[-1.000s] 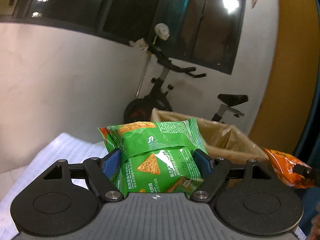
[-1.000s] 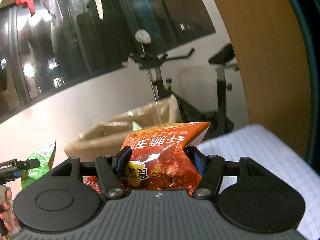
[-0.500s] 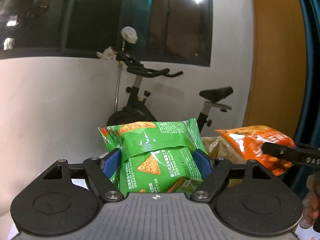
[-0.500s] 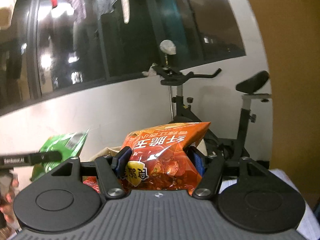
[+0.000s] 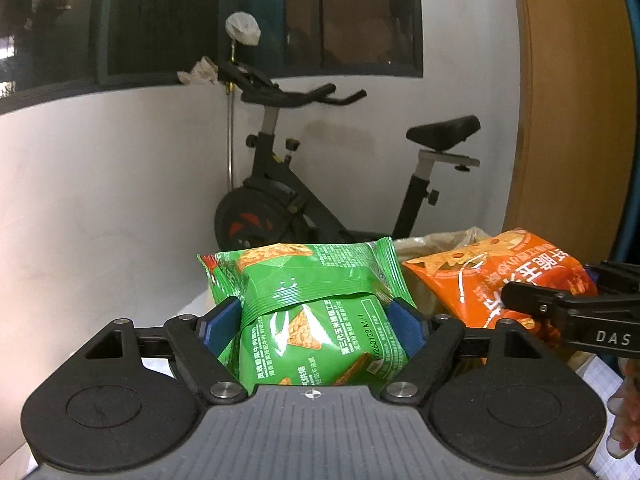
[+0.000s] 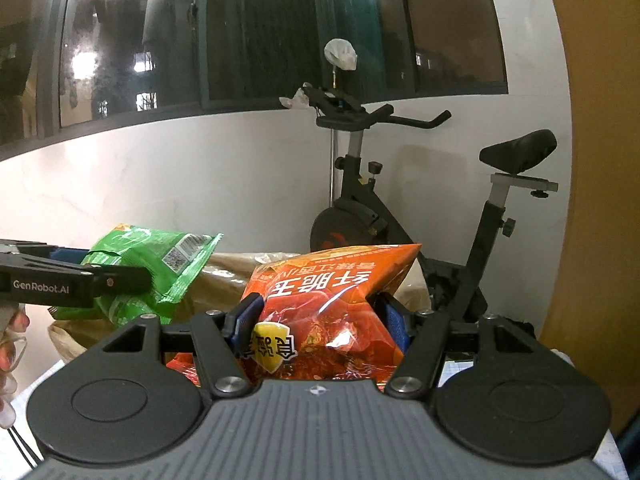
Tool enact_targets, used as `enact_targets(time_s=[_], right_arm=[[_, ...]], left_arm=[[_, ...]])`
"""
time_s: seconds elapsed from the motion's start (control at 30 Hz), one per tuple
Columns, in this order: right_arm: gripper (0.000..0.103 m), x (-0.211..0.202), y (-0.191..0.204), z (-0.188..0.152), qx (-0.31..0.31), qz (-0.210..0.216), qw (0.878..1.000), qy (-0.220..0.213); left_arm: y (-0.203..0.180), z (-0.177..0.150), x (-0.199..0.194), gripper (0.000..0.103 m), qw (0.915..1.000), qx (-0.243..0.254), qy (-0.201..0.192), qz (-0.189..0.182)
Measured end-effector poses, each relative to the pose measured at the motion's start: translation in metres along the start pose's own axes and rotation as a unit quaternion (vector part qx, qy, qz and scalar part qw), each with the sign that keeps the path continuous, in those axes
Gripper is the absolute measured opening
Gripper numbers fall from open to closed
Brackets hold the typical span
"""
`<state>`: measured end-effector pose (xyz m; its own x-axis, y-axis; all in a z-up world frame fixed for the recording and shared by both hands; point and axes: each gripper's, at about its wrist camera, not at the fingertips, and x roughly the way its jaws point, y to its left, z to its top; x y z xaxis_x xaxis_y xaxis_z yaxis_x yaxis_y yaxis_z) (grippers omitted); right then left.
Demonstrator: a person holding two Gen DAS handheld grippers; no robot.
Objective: Organize snacks
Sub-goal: 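Open both tools to drop the chip bags into the box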
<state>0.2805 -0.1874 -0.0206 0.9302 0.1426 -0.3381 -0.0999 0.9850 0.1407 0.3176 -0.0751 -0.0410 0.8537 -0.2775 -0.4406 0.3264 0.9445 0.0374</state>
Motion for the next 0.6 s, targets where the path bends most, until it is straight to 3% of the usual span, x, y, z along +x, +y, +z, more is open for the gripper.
enact_targets(time_s=[0.07,0.3,0.4,0.6], right_arm=[[0.065,0.006,-0.001,-0.001,0.002,-0.001,1.000,0.010],[0.068,0.010,-0.001,-0.003,0.012,-0.009,0.999,0.033],[0.074,0.003,-0.001,-0.002,0.019,-0.012,0.999,0.028],[0.074,-0.022,0.004,-0.001,0.014,-0.007,1.000,0.016]], left_arm=[[0.003,-0.002,-0.001,0.089,0.9999,-0.008,0.007,-0.004],[0.016,-0.002,-0.004,0.090,0.9993,-0.037,0.010,-0.002],[0.015,-0.001,-0.009,0.090,0.9994,-0.031,0.010,0.009],[0.013,-0.005,-0.031,0.090,0.9990,-0.034,0.008,0.029]])
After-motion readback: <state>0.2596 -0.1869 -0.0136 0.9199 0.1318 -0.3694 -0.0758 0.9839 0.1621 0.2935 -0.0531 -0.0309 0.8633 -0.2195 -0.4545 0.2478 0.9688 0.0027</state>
